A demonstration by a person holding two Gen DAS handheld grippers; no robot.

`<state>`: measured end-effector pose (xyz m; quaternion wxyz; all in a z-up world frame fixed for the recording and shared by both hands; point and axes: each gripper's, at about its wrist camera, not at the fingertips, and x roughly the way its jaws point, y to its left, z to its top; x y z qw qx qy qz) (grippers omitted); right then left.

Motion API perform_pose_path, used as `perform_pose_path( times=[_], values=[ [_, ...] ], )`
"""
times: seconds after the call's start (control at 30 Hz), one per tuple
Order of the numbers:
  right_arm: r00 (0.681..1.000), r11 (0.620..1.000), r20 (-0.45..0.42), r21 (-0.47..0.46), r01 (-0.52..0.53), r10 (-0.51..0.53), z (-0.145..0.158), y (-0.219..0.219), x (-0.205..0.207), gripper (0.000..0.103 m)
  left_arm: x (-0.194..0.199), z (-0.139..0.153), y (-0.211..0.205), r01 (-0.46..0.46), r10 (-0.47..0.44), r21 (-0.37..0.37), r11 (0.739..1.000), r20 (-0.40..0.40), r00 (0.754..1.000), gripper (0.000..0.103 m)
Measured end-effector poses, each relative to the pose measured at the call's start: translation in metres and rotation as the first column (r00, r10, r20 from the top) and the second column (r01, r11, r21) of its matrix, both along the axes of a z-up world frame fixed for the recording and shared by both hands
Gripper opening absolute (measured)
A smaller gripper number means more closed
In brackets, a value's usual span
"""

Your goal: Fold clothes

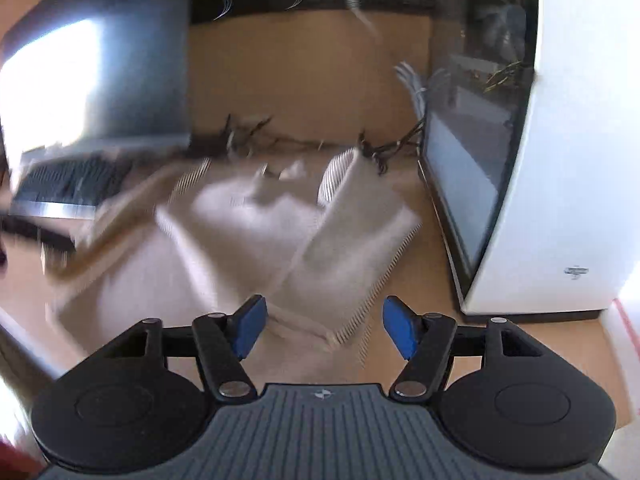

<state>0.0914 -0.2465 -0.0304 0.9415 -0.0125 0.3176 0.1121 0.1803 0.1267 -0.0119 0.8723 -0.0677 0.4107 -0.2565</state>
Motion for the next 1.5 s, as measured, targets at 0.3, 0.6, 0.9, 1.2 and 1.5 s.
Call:
perform_pose_path(
  times=[0.3, 0.6, 0.9, 1.2, 1.5],
  values=[
    [0.999, 0.998, -0.041, -0.066, 0.019, -0.022, 0.012, 0.052, 0.077, 0.037, 0.058, -0.017, -0.048, 0.045, -0.042, -0.022, 0.999, 0.137, 0.99, 0.103],
    [0.994, 0.994, -0.107, 0.108, -0.008, 0.02, 0.008, 0.046, 0.184, 0.043, 0.063, -0.064, -0.028, -0.252, 0.256, -0.05, 0.966, 0.117, 0.96, 0.103],
    [0.969, 0.971, -0.189, 0.207, -0.116, 0.156, 0.002, 0.08, 0.271, 0.047, 0.033, -0.068, -0.023, -0.349, 0.35, -0.034, 0.936, 0.139, 0.926, 0.103],
    [0.918, 0.957, -0.296, 0.198, -0.212, 0.264, -0.037, 0.133, 0.307, 0.049, 0.018, -0.066, -0.021, -0.419, 0.423, -0.056, 0.906, 0.138, 0.896, 0.103],
    [0.909, 0.935, -0.299, 0.289, -0.203, 0.29, -0.064, 0.169, 0.33, 0.003, 0.015, -0.067, -0.025, -0.419, 0.421, -0.04, 0.907, 0.142, 0.896, 0.103]
  ],
)
